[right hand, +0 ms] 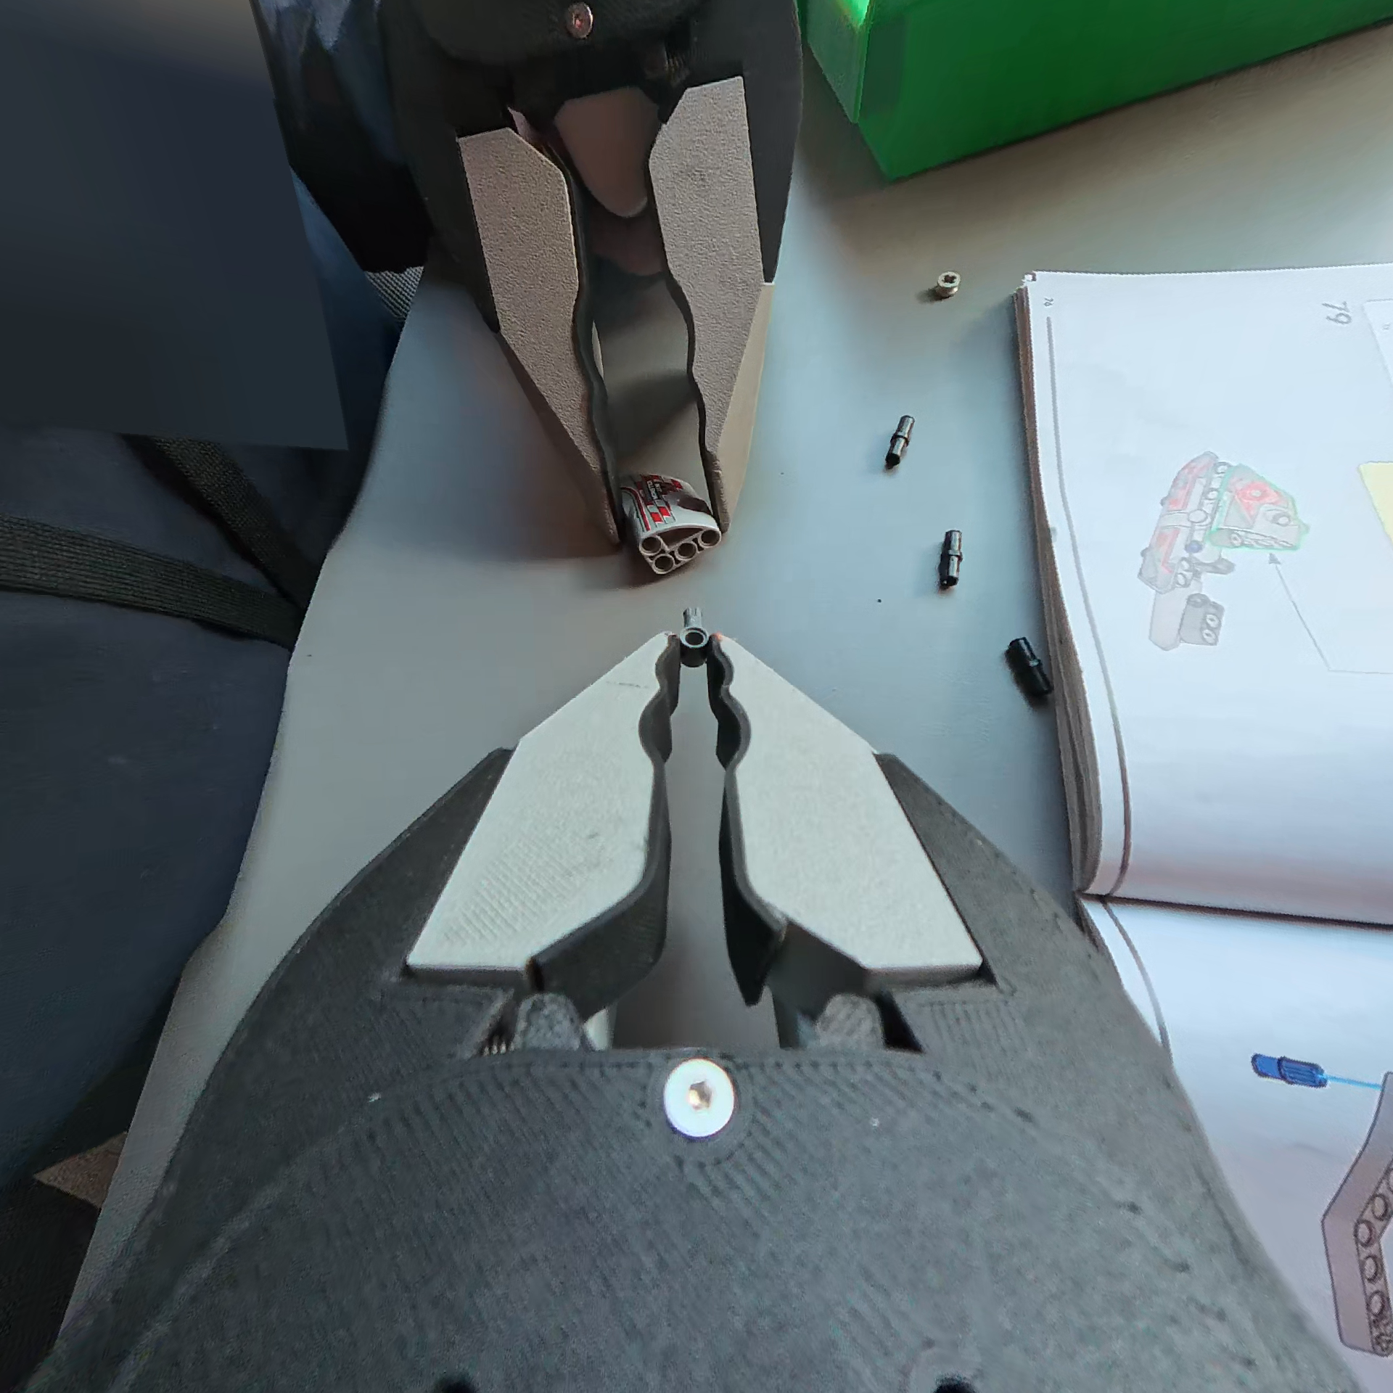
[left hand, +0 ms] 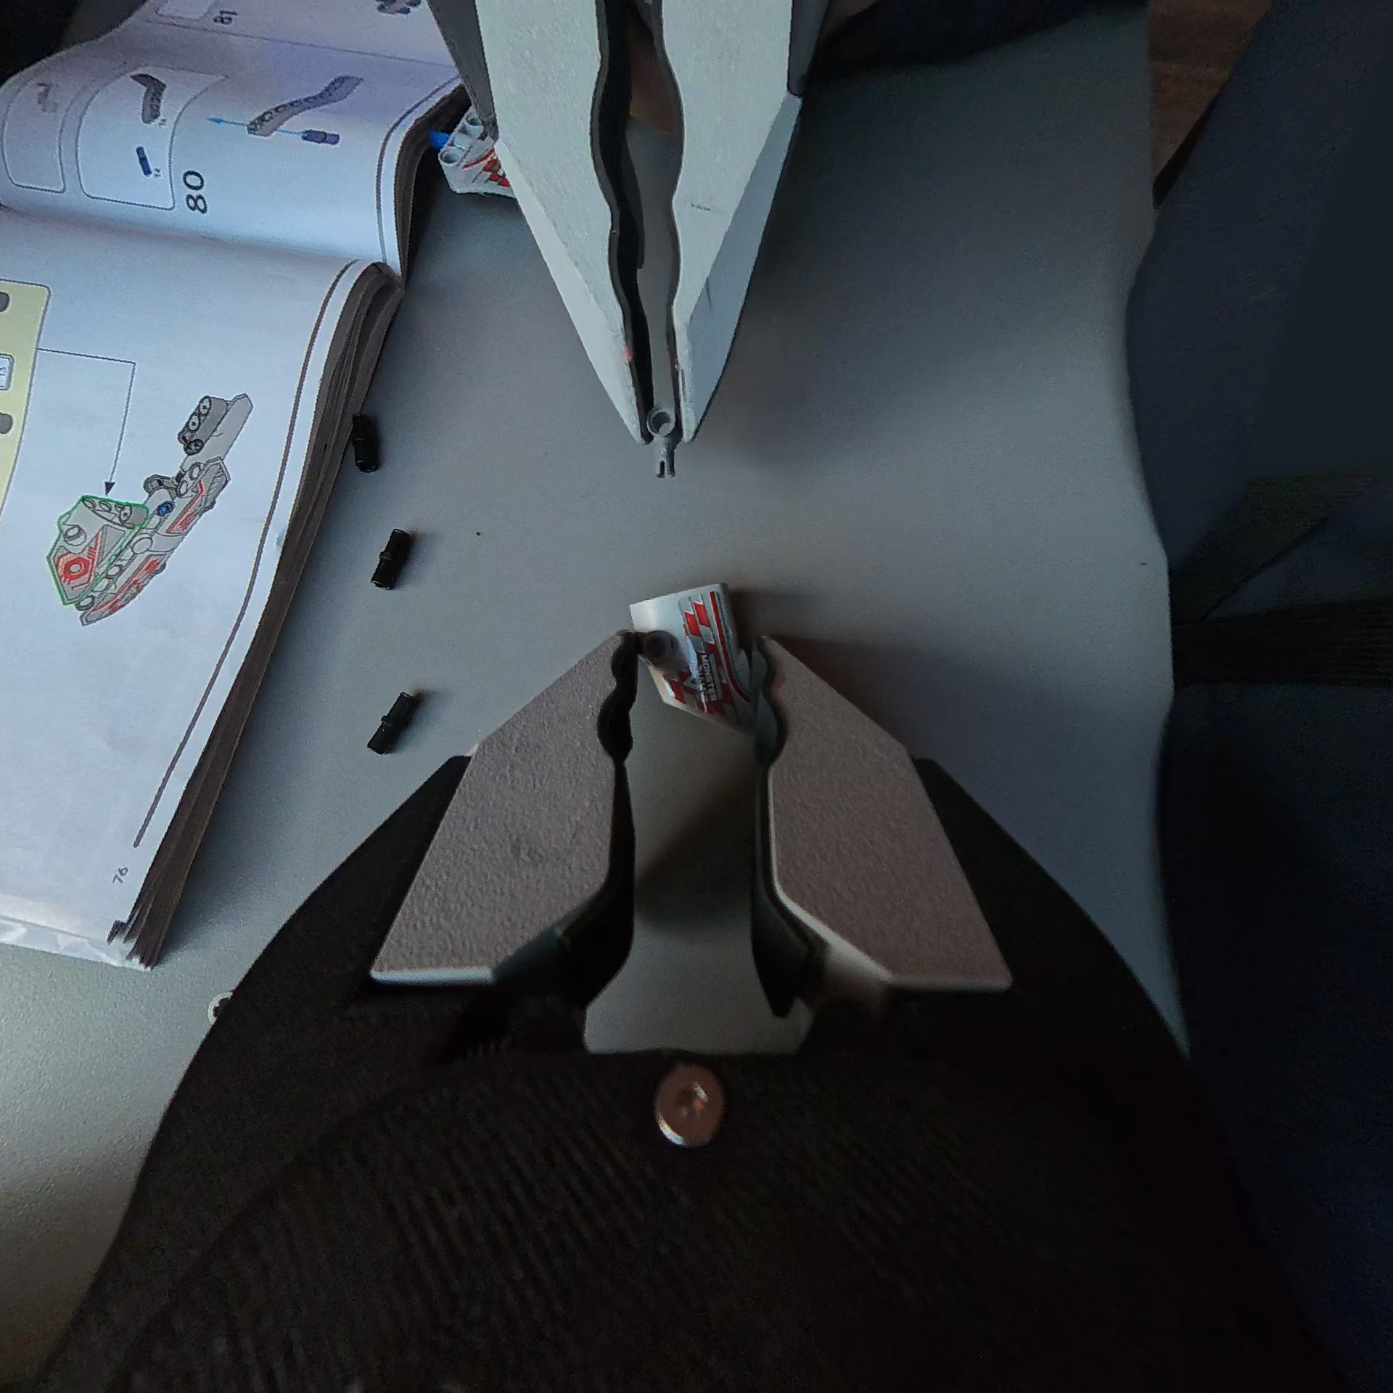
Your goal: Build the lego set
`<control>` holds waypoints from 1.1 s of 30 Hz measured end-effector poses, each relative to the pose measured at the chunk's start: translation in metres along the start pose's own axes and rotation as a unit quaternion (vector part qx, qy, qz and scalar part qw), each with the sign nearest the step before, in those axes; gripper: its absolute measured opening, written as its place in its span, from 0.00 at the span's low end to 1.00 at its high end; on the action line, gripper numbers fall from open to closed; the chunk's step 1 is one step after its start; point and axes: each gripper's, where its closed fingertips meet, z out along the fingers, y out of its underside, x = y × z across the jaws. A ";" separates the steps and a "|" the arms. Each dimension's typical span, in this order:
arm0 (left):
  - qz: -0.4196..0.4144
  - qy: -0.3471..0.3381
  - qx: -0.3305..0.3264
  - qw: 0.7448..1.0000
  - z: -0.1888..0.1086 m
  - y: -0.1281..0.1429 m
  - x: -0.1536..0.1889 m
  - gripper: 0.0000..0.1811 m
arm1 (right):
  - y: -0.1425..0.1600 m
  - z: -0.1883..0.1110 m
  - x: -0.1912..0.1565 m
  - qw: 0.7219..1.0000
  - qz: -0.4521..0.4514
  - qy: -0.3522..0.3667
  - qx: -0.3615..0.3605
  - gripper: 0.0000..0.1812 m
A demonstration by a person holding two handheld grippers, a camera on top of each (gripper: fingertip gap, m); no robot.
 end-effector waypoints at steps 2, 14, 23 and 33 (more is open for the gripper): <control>0.000 0.000 0.000 1.000 0.000 0.000 0.000 0.15 | 0.000 0.000 0.000 1.000 -0.002 0.001 -0.002 0.02; 0.001 -0.001 0.000 1.000 0.000 0.000 0.000 0.15 | 0.001 0.002 0.000 1.000 -0.010 0.008 -0.007 0.02; 0.019 -0.011 0.001 1.000 0.000 -0.001 0.000 0.15 | 0.009 0.010 -0.003 0.998 -0.047 0.019 -0.040 0.02; 0.089 -0.070 0.008 0.994 0.000 -0.005 -0.006 0.15 | 0.009 0.011 -0.004 0.997 -0.054 0.023 -0.042 0.02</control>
